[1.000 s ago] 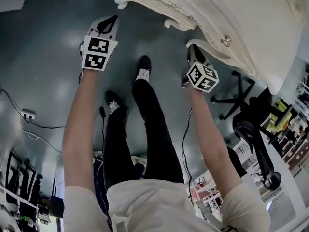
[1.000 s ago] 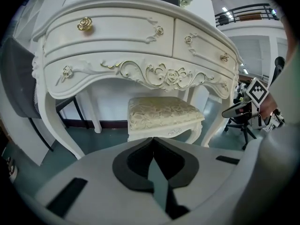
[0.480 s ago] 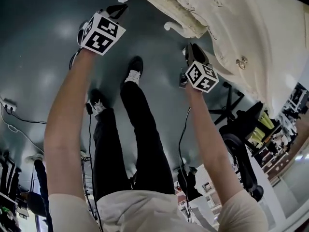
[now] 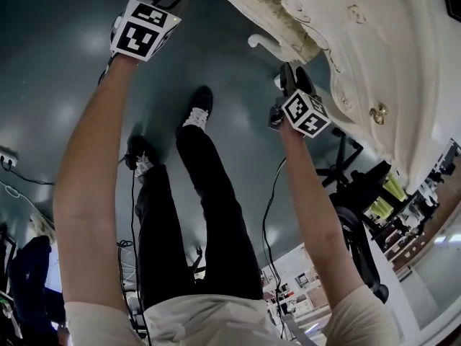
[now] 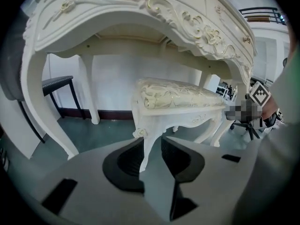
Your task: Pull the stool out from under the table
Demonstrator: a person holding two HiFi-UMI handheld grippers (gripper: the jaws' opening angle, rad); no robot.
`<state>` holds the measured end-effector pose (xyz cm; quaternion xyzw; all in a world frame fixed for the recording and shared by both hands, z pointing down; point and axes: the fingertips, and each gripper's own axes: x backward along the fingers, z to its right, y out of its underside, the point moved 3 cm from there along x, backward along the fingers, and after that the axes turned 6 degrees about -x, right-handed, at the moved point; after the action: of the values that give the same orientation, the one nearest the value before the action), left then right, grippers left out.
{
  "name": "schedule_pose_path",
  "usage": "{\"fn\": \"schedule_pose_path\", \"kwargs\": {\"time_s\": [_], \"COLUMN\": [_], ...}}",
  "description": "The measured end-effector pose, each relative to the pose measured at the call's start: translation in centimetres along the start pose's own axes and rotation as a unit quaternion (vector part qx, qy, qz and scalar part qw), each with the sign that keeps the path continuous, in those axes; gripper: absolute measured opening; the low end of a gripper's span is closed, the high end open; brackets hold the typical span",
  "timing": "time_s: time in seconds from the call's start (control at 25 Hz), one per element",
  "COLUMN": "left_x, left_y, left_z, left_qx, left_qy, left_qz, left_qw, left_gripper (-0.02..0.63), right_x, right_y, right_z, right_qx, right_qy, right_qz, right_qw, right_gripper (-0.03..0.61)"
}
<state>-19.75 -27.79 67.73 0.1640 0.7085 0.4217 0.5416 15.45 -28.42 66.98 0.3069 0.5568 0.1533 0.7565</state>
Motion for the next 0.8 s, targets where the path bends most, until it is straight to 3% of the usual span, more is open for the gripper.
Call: {"fn": "schedule_pose_path", "kwargs": {"time_s": [0.24, 0.52, 0.8], "left_x": [-2.6, -5.4, -7.2], "left_y": [-0.5, -0.7, -1.6], "left_z": [-0.8, -1.6, -1.4], "left_qx": [-0.027, -0.082, -0.122], "left_qy": [0.014, 0.059, 0.079], "left_qz": [0.006, 0.015, 0.013], "left_qw": [0.9995, 0.9948, 0.9893], "left_gripper": [0.201, 0.318, 0.345], "right_x": [-1.3, -3.6, -5.4], "right_y": [0.7, 1.1, 1.5], "right_z": [1.6, 1.9, 1.8], "right_qx": [0.008, 0.01, 0.026], "right_qy": [0.001, -0.005, -0.013], "right_qz": [-0.004, 0.005, -0.013], "right_qw": [1.0, 1.0, 0.999], "right_gripper": [0.252, 0.279, 0.282]}}
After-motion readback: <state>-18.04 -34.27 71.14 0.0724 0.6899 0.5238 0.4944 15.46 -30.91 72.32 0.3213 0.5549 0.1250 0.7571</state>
